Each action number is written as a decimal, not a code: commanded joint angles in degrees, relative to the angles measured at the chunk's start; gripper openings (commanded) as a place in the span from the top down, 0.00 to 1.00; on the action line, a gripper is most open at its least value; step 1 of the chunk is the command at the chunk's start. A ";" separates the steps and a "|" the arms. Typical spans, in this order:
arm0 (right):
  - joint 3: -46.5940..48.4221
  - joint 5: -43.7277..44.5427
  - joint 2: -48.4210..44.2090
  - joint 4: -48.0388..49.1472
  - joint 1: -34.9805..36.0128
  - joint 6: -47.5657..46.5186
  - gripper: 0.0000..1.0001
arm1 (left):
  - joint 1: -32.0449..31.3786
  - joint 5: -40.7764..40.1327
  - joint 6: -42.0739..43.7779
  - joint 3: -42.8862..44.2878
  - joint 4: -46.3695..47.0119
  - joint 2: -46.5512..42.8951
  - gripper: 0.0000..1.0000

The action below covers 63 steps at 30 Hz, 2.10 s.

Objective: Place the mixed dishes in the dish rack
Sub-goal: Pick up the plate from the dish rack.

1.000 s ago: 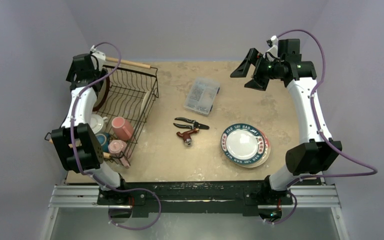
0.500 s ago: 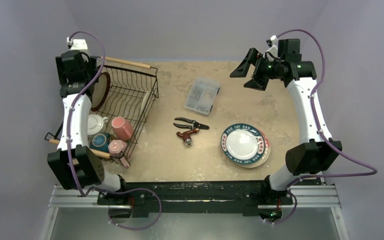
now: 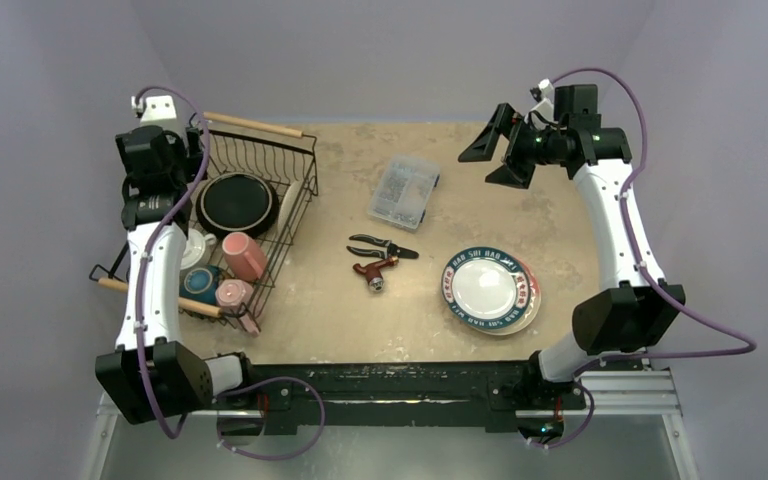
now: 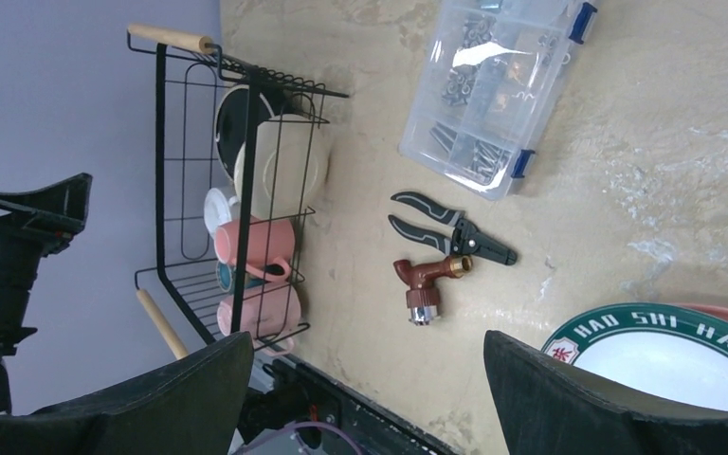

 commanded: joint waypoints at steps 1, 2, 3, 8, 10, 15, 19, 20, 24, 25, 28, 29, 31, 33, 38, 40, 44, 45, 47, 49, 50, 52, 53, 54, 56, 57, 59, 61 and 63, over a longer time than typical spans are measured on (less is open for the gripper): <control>-1.81 -1.79 -4.02 1.56 0.16 0.20 0.07 | -3.43 1.58 6.20 -2.05 0.46 1.41 0.20; -2.17 -1.76 -4.22 1.65 0.21 0.13 0.07 | -4.65 0.83 7.55 -2.16 -0.25 2.35 0.20; -2.44 -1.70 -4.41 1.61 0.24 0.05 0.07 | -5.72 0.13 8.15 -1.95 -1.04 3.48 0.20; -2.21 -1.52 -4.34 1.25 0.39 -0.50 0.07 | -8.79 -1.84 7.22 1.36 -6.51 10.39 0.22; -1.70 -1.50 -3.93 1.03 0.48 -0.74 0.07 | -9.29 -1.36 4.55 4.19 -10.36 13.84 0.25; -0.16 -1.27 -2.55 0.60 0.59 -1.06 0.07 | -12.12 -2.65 4.35 7.80 -16.02 20.85 0.26; 0.73 -1.28 -1.62 0.43 0.62 -0.95 0.07 | -14.77 -5.33 4.61 8.02 -17.82 24.14 0.26; 0.76 -1.28 -1.47 0.43 0.68 -0.87 0.07 | -15.13 -5.68 4.13 8.57 -18.68 25.10 0.26; 0.78 -1.63 -0.99 0.49 0.77 -0.44 0.07 | -14.97 -7.92 -4.77 15.18 -27.62 29.72 0.26; 0.79 -1.69 -0.92 0.56 0.74 -0.23 0.07 | -14.68 -7.88 -7.83 16.58 -29.51 31.16 0.27; 0.76 -1.76 -0.88 0.79 0.74 0.17 0.07 | -10.33 -2.35 -19.55 16.54 -30.48 30.50 0.27; 0.70 -1.81 -0.95 0.86 0.72 0.41 0.07 | -8.15 0.58 -23.50 14.96 -28.94 29.09 0.28; 0.44 -2.04 -1.11 0.91 0.75 0.46 0.07 | -4.46 5.43 -28.80 11.21 -24.43 26.05 0.28; -0.36 -2.27 -1.50 1.07 0.82 0.48 0.07 | -2.54 7.65 -29.30 8.48 -19.30 23.89 0.27; -2.57 -2.75 -2.72 1.91 0.79 0.36 0.07 | 1.38 9.39 -26.78 7.81 -13.93 24.13 0.23; -2.81 -2.47 -3.02 1.88 0.78 -0.01 0.07 | 4.44 11.70 -28.47 6.70 -12.08 24.63 0.23; -3.18 -2.55 -3.01 1.83 0.83 -0.43 0.07 | 9.41 17.49 -30.03 5.54 -10.18 26.52 0.22; -3.18 -2.49 -2.84 1.76 0.83 -0.49 0.07 | 9.50 17.48 -28.75 5.74 -10.23 27.02 0.21; -2.94 -2.54 -2.33 1.66 0.79 -0.51 0.07 | 9.53 16.88 -26.35 5.96 -10.17 28.05 0.21; -2.34 -2.68 -1.83 1.57 0.85 -0.50 0.07 | 9.51 16.73 -24.29 6.14 -10.09 29.50 0.20; -2.05 -2.62 -1.50 1.49 0.85 -0.51 0.07 | 9.53 16.50 -23.63 6.58 -10.54 30.31 0.20; -1.59 -2.66 -1.07 1.45 0.80 -0.42 0.07 | 9.51 17.14 -22.64 7.43 -11.13 31.92 0.19; -1.53 -2.68 -0.91 1.40 0.80 -0.30 0.07 | 9.53 18.11 -22.16 7.64 -11.06 32.61 0.18; -1.51 -2.72 -0.76 1.44 0.85 -0.18 0.07 | 9.49 18.59 -21.76 7.76 -10.95 33.23 0.17; -1.59 -2.84 -0.60 1.52 0.79 -0.07 0.07 | 9.44 19.00 -21.68 7.86 -10.72 34.38 0.16; -1.65 -2.79 -0.65 1.49 0.83 -0.04 0.07 | 9.44 18.99 -21.49 8.19 -10.97 35.08 0.16; -1.78 -2.62 -0.70 1.36 0.81 -0.04 0.07 | 9.43 18.82 -21.58 8.80 -11.50 36.39 0.15; -2.15 -2.60 -0.78 1.36 0.82 -0.02 0.07 | 9.40 19.44 -22.68 9.27 -11.55 37.33 0.14; -2.26 -2.56 -0.79 1.27 0.84 -0.07 0.07 | 8.56 16.33 -23.02 10.40 -13.31 37.79 0.12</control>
